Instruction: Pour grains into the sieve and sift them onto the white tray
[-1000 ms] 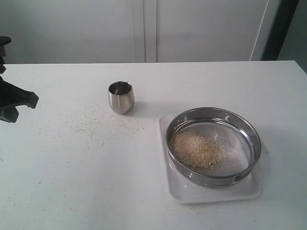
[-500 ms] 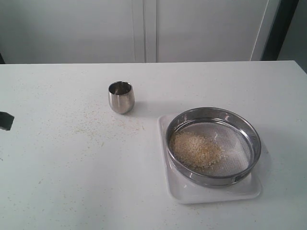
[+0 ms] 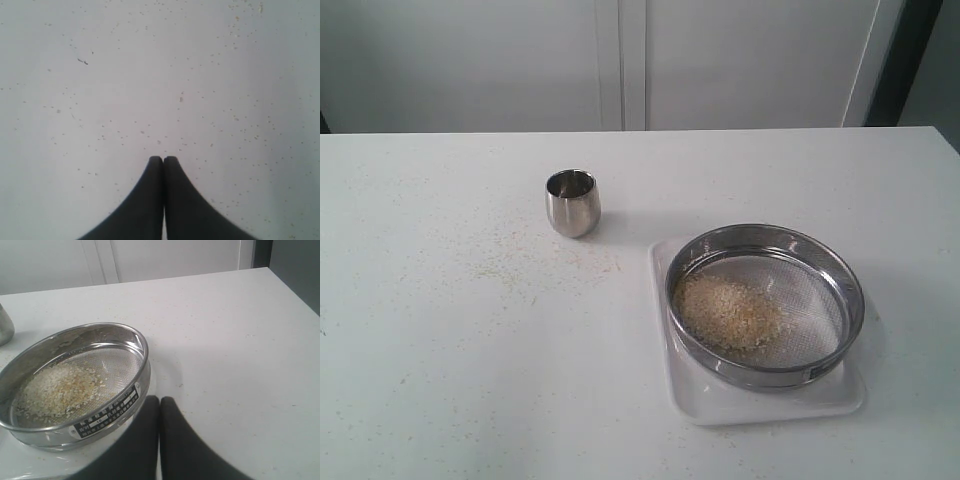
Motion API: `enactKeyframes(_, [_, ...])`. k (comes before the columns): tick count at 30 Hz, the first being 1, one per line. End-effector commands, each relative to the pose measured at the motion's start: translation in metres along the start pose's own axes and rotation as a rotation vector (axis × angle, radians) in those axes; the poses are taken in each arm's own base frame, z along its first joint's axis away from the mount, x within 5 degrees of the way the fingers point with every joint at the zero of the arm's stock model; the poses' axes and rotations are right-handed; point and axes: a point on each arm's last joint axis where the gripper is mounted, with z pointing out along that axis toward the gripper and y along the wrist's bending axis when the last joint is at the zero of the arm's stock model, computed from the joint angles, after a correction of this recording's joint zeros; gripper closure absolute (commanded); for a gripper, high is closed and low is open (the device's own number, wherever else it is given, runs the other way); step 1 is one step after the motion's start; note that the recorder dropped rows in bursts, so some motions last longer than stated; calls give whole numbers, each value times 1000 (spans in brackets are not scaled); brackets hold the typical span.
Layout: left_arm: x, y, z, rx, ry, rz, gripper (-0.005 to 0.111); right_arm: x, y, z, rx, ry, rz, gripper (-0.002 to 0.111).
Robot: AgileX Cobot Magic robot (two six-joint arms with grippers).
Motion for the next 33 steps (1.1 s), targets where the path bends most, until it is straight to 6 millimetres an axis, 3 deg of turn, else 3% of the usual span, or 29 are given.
enactKeyframes(1, [10,1,-3,0,54,-15,107,1,0,0,-6,-6,-2,108])
enactKeyframes(6, [20,1,-4,-8,164,4,107,1,0,0,-6,-6,-2,108])
enactKeyframes(33, [20,1,-4,-8,164,4,107,1,0,0,-6,-6,-2,108])
